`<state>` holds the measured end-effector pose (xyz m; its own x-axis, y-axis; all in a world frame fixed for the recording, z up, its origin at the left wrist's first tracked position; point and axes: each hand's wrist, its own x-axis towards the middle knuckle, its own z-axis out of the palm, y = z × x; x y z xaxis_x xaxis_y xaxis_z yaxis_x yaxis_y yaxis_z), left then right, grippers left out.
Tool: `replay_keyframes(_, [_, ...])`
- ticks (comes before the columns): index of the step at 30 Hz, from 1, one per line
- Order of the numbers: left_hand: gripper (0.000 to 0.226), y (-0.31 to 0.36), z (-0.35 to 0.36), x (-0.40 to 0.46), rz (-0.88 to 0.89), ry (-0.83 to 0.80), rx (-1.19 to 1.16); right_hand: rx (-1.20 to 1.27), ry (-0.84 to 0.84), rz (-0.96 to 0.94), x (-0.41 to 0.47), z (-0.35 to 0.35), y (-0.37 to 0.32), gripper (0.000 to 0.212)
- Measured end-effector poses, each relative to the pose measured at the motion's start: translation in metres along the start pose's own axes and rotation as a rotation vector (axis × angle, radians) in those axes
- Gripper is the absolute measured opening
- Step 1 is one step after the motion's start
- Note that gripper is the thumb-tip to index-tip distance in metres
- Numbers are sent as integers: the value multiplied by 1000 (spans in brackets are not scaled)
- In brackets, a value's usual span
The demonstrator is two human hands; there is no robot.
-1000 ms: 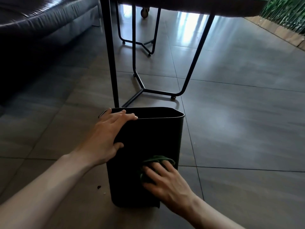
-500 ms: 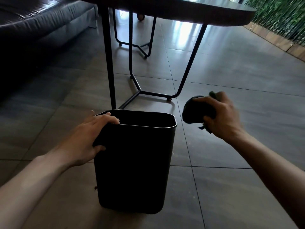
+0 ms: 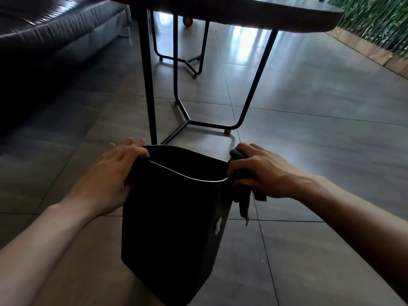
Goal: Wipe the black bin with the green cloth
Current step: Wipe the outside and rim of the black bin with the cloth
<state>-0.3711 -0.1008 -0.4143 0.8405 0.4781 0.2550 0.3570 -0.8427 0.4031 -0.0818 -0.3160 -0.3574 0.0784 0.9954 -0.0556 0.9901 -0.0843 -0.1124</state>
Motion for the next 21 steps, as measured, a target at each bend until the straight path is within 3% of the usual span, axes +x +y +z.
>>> replay_keyframes(6, [64,62,-9,20,238,70,-260,-73,90,35,7,-18,-18,23])
replay_keyframes(9, [72,78,2,20,296,-5,-144,-85,112,101,18,-22,-28,24])
replay_keyframes(13, [86,67,8,26,249,-23,-71,-87,197,138,25,-14,-37,29])
replay_keyframes(15, [89,58,5,27,221,-13,-105,-6,322,120,24,-5,-40,38])
replay_keyframes(18, [87,45,1,27,178,-12,-131,314,610,93,15,8,-46,62])
replay_keyframes(21, [83,35,-3,30,151,-11,-181,578,822,79,16,25,-62,59])
